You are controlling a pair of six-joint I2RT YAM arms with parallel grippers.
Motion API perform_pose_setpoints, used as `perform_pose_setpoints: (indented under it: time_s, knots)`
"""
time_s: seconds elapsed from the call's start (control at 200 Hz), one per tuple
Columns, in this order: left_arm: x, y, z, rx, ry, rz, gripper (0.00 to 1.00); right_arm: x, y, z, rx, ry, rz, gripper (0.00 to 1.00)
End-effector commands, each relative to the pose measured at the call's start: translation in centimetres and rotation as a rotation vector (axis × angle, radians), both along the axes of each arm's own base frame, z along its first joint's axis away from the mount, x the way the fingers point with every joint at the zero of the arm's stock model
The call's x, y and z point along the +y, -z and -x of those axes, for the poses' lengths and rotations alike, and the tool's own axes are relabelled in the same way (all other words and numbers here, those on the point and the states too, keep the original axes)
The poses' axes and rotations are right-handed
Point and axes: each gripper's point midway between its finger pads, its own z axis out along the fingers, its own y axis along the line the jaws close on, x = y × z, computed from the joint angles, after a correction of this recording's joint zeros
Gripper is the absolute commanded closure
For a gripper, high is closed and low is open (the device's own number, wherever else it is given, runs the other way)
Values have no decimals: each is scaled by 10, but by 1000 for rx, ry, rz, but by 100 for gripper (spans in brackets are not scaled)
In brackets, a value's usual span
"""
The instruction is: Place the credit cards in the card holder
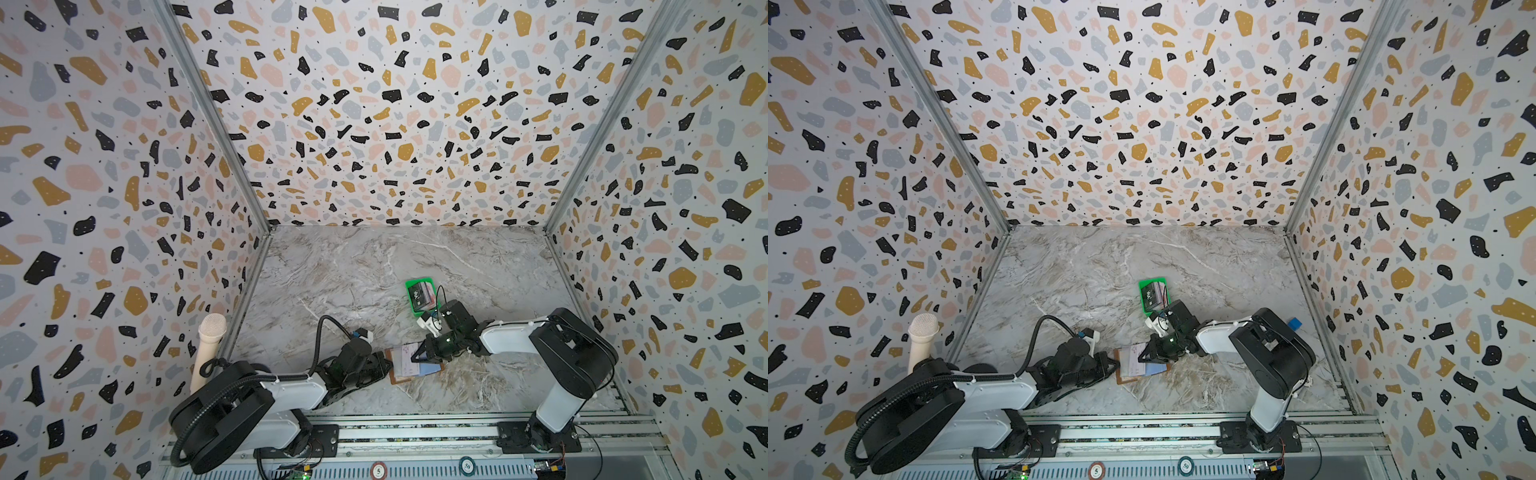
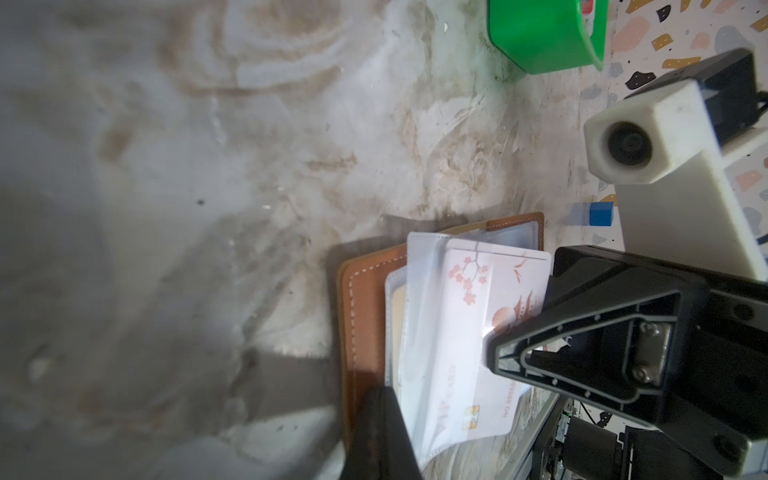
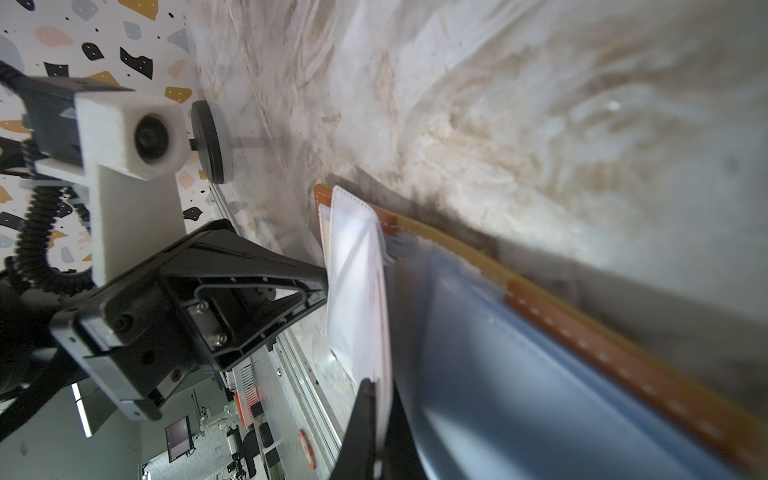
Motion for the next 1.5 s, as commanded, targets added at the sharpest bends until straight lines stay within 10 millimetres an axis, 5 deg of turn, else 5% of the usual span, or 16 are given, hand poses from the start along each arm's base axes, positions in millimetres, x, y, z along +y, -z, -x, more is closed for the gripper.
perform_pose_setpoints:
  time_s: [0.0, 0.135, 0.405, 0.621, 0.696, 0.791, 0.961, 1.171, 1.497]
  knots:
    - [7, 21, 20, 73, 80, -109, 100, -7, 17, -5, -39, -11, 88, 100]
    - [10, 24, 19, 74, 79, -119, 100, -12, 22, -3, -43, -38, 134, 97]
    - [17, 26, 11, 56, 74, -144, 100, -17, -2, -23, -194, -7, 209, 48]
    - [21, 30, 0, 43, 86, -173, 100, -31, -15, -29, -293, 40, 301, 40]
    - [21, 29, -3, 36, 93, -181, 100, -39, -18, -36, -345, 59, 345, 47]
    - [22, 30, -6, 31, 98, -202, 100, -46, -13, -47, -399, 42, 442, 76]
    - [25, 34, -6, 40, 100, -210, 100, -39, -1, -52, -423, -5, 498, 94]
    - [26, 35, -6, 41, 97, -208, 100, -33, 13, -42, -413, -48, 529, 100]
    - [21, 38, -8, 53, 107, -195, 100, -7, 7, -16, -418, -107, 467, 100]
